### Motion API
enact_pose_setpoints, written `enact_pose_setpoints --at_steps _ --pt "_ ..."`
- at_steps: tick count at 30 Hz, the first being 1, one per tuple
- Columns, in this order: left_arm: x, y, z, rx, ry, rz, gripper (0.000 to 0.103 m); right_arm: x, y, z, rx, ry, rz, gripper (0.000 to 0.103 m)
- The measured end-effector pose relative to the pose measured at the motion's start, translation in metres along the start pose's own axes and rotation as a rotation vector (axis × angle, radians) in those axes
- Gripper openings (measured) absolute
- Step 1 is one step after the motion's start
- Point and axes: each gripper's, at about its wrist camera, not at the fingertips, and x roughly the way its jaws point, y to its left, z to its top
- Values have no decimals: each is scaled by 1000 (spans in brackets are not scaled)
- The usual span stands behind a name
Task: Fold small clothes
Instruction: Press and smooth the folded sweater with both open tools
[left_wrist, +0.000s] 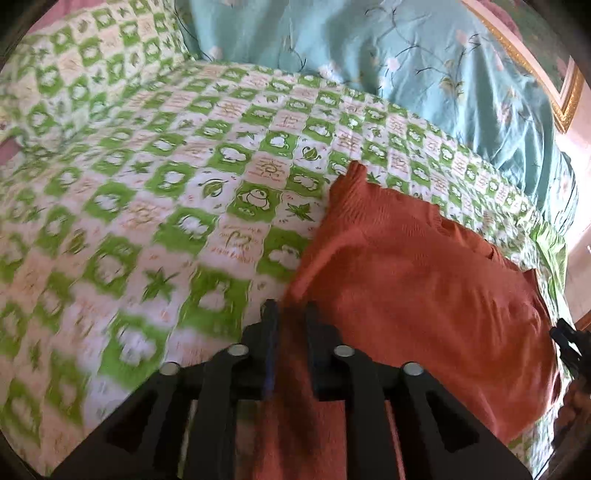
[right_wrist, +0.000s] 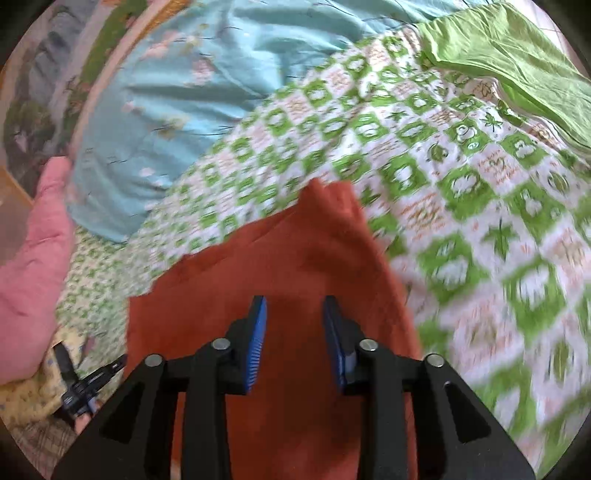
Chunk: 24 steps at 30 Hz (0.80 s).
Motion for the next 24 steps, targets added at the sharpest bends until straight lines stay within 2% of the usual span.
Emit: enact_pose_setpoints --at_steps 2,8,13,17,24 --pt "-18 -8 -13 -1 -3 -13 22 -14 7 -14 -8 -6 20 47" --pt "-55 -33 -59 0 20 -103 29 -39 29 -59 -27 10 70 47" --pt "-68 -40 -85 -38 49 -165 31 -51 37 -85 -25 24 99 48" --pt "-77 -41 -99 -50 60 -187 40 -59 41 -102 -24 17 111 51" --pt "-79 -42 -117 -92 84 -241 45 -67 51 -126 -36 33 145 55"
